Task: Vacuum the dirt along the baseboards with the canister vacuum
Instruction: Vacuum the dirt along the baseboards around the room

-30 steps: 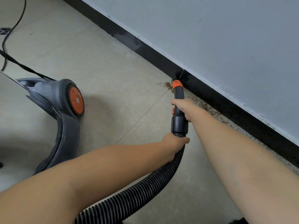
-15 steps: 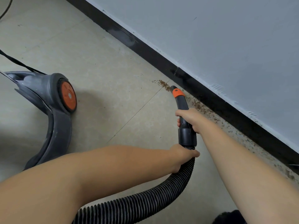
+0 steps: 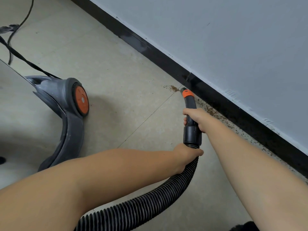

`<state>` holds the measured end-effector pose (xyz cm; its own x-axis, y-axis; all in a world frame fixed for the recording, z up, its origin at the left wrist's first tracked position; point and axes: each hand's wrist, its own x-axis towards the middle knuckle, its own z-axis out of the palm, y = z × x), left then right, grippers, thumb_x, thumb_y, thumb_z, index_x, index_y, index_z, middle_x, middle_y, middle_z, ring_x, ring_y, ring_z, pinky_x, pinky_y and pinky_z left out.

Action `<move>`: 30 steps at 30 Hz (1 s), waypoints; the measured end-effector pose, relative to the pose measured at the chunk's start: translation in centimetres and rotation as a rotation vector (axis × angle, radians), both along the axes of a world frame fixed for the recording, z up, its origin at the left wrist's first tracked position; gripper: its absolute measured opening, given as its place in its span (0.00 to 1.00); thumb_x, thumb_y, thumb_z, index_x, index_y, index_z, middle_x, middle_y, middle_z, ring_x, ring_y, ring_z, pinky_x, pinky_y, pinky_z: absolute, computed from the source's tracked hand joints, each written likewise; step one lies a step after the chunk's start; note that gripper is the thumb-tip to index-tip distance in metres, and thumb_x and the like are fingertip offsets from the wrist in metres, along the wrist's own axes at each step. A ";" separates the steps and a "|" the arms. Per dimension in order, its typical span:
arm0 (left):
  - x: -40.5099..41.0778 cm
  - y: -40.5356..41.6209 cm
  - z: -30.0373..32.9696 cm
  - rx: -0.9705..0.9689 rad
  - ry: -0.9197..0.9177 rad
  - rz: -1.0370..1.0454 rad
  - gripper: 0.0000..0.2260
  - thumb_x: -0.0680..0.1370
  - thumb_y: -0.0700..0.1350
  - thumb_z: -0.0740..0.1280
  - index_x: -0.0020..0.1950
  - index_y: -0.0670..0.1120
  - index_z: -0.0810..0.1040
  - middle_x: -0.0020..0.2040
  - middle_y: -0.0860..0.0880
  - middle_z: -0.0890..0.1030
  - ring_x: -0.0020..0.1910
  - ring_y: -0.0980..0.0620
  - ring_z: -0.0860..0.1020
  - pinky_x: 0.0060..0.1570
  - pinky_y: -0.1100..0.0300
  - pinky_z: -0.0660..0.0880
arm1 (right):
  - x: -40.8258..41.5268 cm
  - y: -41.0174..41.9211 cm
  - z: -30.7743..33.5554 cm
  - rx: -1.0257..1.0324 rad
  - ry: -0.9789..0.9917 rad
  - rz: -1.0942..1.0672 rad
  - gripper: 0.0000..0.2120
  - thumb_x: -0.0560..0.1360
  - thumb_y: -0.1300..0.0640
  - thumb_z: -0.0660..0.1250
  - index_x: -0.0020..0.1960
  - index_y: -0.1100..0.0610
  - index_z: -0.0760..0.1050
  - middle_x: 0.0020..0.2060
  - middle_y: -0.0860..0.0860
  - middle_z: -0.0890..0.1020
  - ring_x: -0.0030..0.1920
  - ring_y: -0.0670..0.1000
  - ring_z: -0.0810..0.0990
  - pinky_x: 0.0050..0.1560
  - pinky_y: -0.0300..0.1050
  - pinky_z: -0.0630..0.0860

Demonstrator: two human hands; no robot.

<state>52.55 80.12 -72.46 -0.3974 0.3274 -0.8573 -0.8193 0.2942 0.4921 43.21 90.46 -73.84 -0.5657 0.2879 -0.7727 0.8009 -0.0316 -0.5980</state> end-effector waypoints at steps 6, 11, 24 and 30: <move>-0.2 0.2 -0.2 -0.006 0.018 0.033 0.08 0.74 0.40 0.69 0.50 0.42 0.72 0.41 0.44 0.74 0.43 0.45 0.74 0.44 0.54 0.73 | -0.8 -0.4 0.0 -0.044 -0.005 0.058 0.05 0.72 0.64 0.66 0.47 0.61 0.71 0.29 0.54 0.76 0.23 0.50 0.75 0.31 0.42 0.77; -0.7 0.1 -0.4 -0.018 0.024 0.033 0.09 0.74 0.41 0.70 0.51 0.42 0.72 0.40 0.44 0.74 0.42 0.45 0.74 0.43 0.54 0.73 | -1.3 -0.4 -0.2 -0.039 -0.005 0.053 0.07 0.72 0.64 0.67 0.49 0.62 0.71 0.28 0.54 0.77 0.23 0.50 0.76 0.32 0.43 0.78; -1.0 -0.6 -0.9 -0.001 -0.003 0.105 0.06 0.74 0.39 0.68 0.48 0.42 0.72 0.37 0.45 0.73 0.38 0.46 0.74 0.41 0.55 0.72 | -2.4 -2.7 -0.4 -0.007 0.005 0.199 0.06 0.72 0.63 0.66 0.48 0.60 0.71 0.31 0.55 0.77 0.25 0.50 0.76 0.34 0.44 0.78; -1.4 -0.9 -0.6 0.003 0.018 0.106 0.08 0.74 0.39 0.68 0.51 0.41 0.73 0.37 0.44 0.73 0.35 0.46 0.74 0.38 0.57 0.73 | -2.5 -2.3 -0.5 0.025 0.034 0.081 0.06 0.72 0.64 0.65 0.48 0.62 0.71 0.30 0.56 0.76 0.25 0.50 0.75 0.31 0.42 0.76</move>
